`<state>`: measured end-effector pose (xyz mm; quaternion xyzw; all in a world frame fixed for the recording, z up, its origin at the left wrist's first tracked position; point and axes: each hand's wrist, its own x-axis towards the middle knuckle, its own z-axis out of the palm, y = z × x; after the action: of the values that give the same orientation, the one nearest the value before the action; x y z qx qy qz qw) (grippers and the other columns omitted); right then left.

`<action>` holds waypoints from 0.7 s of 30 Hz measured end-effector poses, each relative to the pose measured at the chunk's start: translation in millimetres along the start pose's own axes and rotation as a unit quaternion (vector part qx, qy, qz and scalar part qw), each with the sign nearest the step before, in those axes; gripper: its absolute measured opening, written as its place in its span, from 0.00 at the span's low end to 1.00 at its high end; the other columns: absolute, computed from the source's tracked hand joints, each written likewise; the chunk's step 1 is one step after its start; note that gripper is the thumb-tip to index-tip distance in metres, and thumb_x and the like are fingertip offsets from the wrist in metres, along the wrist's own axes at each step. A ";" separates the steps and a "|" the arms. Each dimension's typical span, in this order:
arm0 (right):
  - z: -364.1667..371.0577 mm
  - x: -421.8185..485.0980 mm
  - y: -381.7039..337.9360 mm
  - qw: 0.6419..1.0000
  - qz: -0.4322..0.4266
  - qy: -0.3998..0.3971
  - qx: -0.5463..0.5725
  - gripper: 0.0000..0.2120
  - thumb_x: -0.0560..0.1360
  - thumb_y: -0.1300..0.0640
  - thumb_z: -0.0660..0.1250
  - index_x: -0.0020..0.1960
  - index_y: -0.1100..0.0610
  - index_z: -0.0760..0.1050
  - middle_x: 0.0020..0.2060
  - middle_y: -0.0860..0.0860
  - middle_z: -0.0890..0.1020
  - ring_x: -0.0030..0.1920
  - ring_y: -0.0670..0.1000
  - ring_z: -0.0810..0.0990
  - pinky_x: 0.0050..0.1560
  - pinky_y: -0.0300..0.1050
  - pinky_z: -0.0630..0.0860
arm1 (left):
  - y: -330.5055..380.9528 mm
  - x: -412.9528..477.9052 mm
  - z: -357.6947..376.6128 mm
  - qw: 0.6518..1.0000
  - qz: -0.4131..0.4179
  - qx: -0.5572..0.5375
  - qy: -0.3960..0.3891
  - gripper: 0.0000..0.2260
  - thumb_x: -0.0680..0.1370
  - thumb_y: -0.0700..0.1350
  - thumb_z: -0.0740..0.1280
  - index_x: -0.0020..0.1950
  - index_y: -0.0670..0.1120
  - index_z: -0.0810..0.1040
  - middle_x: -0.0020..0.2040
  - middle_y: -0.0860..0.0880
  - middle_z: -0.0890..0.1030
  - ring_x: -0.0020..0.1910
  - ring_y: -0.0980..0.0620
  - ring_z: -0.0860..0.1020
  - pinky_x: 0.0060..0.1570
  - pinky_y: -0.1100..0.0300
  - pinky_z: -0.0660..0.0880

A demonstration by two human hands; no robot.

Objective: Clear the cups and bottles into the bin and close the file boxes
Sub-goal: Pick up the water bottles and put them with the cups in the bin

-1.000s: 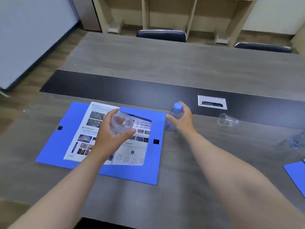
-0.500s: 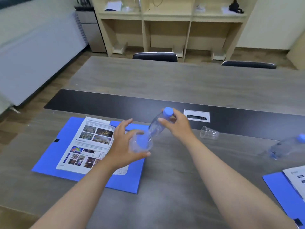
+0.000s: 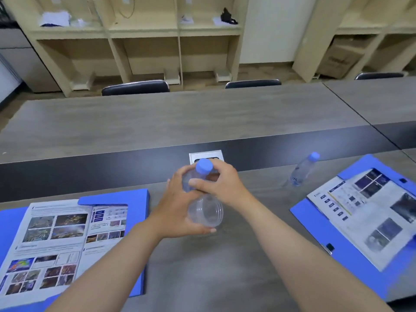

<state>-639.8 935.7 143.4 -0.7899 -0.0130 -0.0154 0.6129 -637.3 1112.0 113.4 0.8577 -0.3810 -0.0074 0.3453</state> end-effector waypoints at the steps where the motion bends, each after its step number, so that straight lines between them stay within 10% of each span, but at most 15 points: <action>1: -8.0 -2.7 2.8 1.000 0.003 0.000 0.005 0.16 0.67 0.53 0.81 0.53 0.49 0.83 0.53 0.52 0.84 0.54 0.51 0.84 0.59 0.49 0.80 | 1.0 5.3 7.3 1.000 0.016 -0.012 0.005 0.33 0.61 0.67 0.79 0.65 0.64 0.76 0.80 0.54 0.51 0.82 0.51 0.47 0.74 0.38 0.64; 11: -129.1 1.2 92.6 0.988 0.099 0.089 -0.082 0.31 0.73 0.49 0.77 0.73 0.48 0.69 0.71 0.45 0.73 0.69 0.45 0.73 0.72 0.52 0.71 | -13.3 39.8 53.9 0.987 -0.134 -0.093 0.007 0.28 0.54 0.69 0.79 0.52 0.66 0.80 0.72 0.64 0.48 0.76 0.65 0.51 0.74 0.58 0.59; 21: -89.9 100.3 176.7 0.864 0.010 -0.146 -0.482 0.54 0.67 0.37 0.77 0.81 0.37 0.46 0.83 0.48 0.46 0.82 0.60 0.44 0.76 0.60 0.63 | -53.2 25.5 71.0 0.958 -0.269 -0.048 0.087 0.29 0.55 0.71 0.77 0.53 0.62 0.82 0.74 0.57 0.51 0.80 0.55 0.50 0.78 0.52 0.56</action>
<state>-533.4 804.9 -1.3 -0.9801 -0.0857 0.1022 0.1472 -604.4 1078.7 33.9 0.9081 -0.1034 -0.0435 0.4034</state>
